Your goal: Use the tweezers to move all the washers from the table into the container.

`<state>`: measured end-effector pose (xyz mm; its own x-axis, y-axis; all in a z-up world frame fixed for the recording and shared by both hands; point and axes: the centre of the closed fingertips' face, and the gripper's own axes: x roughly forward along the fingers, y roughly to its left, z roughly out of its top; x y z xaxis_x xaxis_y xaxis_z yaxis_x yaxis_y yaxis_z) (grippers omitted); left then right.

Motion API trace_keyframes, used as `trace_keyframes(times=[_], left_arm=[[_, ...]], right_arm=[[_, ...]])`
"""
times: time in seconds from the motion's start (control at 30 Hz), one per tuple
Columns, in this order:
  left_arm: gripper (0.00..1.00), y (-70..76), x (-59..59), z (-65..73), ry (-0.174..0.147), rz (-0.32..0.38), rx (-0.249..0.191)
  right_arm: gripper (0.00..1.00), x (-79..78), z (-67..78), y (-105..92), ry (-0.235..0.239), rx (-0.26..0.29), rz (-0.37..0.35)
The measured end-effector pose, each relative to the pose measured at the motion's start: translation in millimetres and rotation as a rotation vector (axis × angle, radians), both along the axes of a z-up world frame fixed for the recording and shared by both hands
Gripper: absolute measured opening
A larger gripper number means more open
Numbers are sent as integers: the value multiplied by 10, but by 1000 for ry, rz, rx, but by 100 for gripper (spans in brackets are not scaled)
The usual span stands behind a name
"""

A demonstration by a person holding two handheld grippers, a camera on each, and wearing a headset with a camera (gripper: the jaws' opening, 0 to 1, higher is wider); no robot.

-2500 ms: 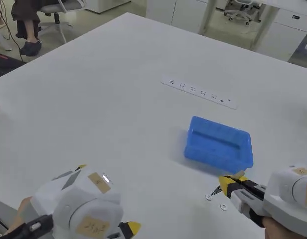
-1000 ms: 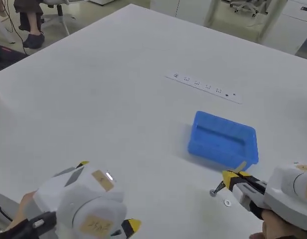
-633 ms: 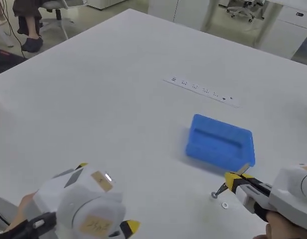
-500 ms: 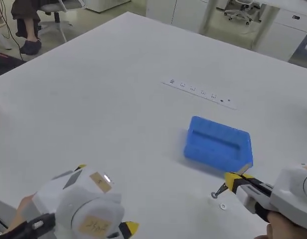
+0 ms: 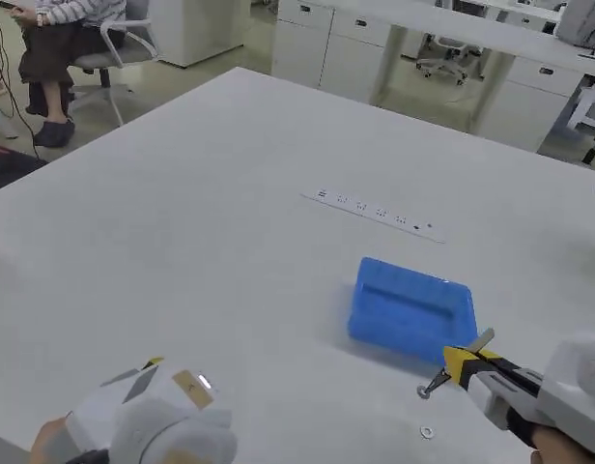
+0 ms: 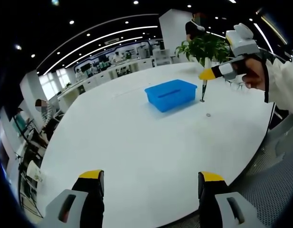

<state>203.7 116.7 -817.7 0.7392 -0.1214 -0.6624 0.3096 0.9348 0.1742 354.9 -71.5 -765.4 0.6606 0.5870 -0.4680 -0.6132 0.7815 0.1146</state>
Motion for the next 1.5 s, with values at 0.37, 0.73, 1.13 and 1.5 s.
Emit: trace_keyframes(times=[0.37,0.73,1.13,1.5], left_arm=[[82,-22,-9,-6,4,-10,-1],[81,-16,-12,-16,11,-10,-3],[81,-2,-7,13,0,0,-3],[80,-35,19,39,-13,2,-17]], right_arm=[[0,142,189,-6,-53,9,-12],[0,491,365,82,-109,20,-18],[0,712,198,184,-104,7,-26],[1,869,-105,109,-62,-8,-46]])
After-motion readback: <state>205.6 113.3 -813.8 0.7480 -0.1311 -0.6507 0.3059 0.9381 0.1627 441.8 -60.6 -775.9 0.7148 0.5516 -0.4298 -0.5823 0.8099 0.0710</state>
